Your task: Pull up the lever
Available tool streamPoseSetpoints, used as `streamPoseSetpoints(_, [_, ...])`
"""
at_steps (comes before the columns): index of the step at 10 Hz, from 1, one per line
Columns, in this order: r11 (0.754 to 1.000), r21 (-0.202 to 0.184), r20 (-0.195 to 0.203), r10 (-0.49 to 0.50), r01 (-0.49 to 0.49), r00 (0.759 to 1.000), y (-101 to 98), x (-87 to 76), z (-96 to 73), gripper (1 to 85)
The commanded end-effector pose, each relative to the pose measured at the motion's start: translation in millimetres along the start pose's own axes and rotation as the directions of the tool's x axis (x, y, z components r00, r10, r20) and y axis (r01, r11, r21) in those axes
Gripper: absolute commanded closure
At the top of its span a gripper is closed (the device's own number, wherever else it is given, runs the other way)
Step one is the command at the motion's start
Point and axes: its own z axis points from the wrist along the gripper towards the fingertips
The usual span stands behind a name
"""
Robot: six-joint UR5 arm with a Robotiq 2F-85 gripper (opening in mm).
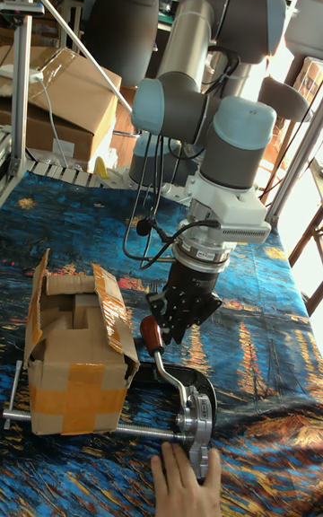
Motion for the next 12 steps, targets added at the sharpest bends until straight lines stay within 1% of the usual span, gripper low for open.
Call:
streamPoseSetpoints(1, [0.999, -0.044, 0.051, 0.022, -0.020, 0.998, 7.7, -18.2, 8.9, 61.7])
streamPoseSetpoints(2, [0.999, -0.032, 0.061, 0.013, -0.011, 0.998, 3.5, -20.7, 12.9, 61.7])
streamPoseSetpoints(4, [1.000, -0.016, 0.063, 0.013, -0.012, 0.998, -1.2, -21.1, 13.4, 61.7])
streamPoseSetpoints(7, [1.000, -0.021, 0.074, 0.023, -0.021, 0.997, -0.4, -24.7, 15.1, 62.0])
streamPoseSetpoints(9, [1.000, 0.004, 0.057, 0.021, -0.021, 0.998, -10.0, -18.0, 18.8, 63.3])
streamPoseSetpoints(10, [1.000, -0.002, 0.053, 0.016, -0.016, 0.998, -11.6, -13.8, 21.8, 63.3])
streamPoseSetpoints(12, [1.000, 0.008, 0.048, 0.012, -0.013, 0.999, -18.4, -7.9, 26.0, 62.7])
